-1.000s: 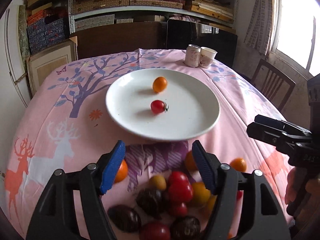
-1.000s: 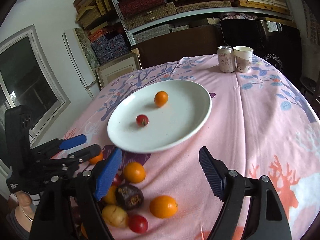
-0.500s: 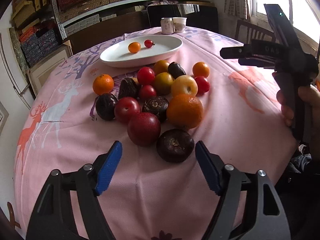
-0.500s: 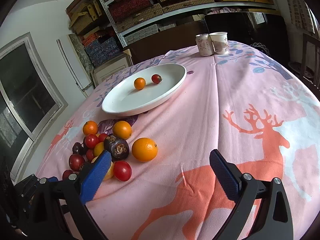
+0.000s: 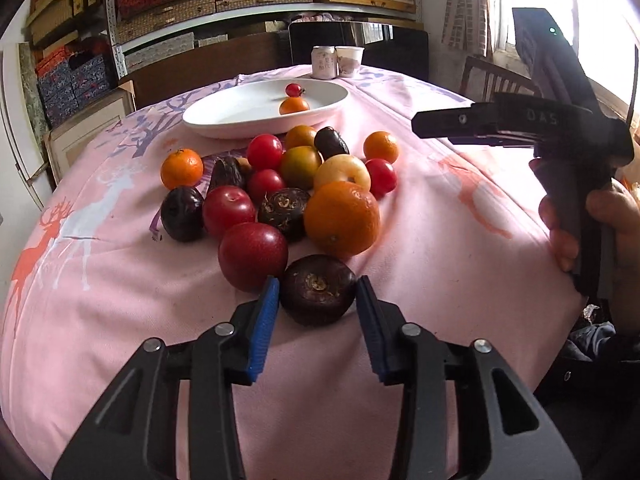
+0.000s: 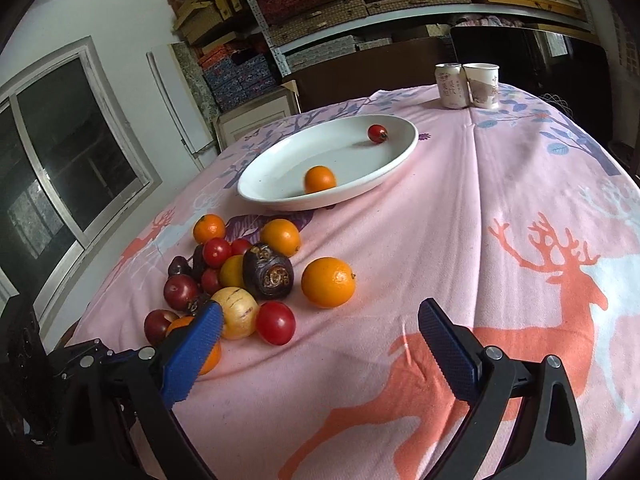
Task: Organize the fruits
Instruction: 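Grasp a dark plum with the left tool while the right tool grasps an orange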
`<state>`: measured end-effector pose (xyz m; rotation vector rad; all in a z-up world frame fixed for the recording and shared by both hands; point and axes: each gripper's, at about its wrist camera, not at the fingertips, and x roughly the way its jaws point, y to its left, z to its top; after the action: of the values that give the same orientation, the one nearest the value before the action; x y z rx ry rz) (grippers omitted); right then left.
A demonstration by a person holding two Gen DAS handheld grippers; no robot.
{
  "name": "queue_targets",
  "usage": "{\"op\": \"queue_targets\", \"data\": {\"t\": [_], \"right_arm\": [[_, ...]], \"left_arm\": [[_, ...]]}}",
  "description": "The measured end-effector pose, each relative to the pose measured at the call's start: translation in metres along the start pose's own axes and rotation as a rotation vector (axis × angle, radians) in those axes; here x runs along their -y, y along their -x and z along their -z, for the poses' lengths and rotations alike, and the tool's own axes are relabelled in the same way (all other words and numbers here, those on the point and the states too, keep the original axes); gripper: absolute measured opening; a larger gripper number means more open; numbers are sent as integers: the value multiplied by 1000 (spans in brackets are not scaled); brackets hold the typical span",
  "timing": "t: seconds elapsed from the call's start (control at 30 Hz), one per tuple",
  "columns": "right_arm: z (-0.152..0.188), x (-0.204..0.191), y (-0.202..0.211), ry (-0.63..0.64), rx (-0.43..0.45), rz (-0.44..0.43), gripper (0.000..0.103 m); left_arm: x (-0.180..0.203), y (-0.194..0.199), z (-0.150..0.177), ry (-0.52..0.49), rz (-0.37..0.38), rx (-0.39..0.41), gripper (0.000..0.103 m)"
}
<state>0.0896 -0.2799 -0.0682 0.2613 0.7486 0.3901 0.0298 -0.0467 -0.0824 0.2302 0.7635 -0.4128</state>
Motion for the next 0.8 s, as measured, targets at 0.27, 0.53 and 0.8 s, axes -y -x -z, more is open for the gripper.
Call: {"op": "queue_targets", "data": {"t": [0.27,0.53,0.8], "right_arm": [[0,3,0,-20,-6,-6,99],[-7,0,-16,-20,-72,16,97],[-27,5,-61,-94,-170,39,75]], "left_arm": [[2,-16,-5,10,4,-27,44],[-12,4,0,38,15,17,41],[-25,10,1,87,0,14,41]]}}
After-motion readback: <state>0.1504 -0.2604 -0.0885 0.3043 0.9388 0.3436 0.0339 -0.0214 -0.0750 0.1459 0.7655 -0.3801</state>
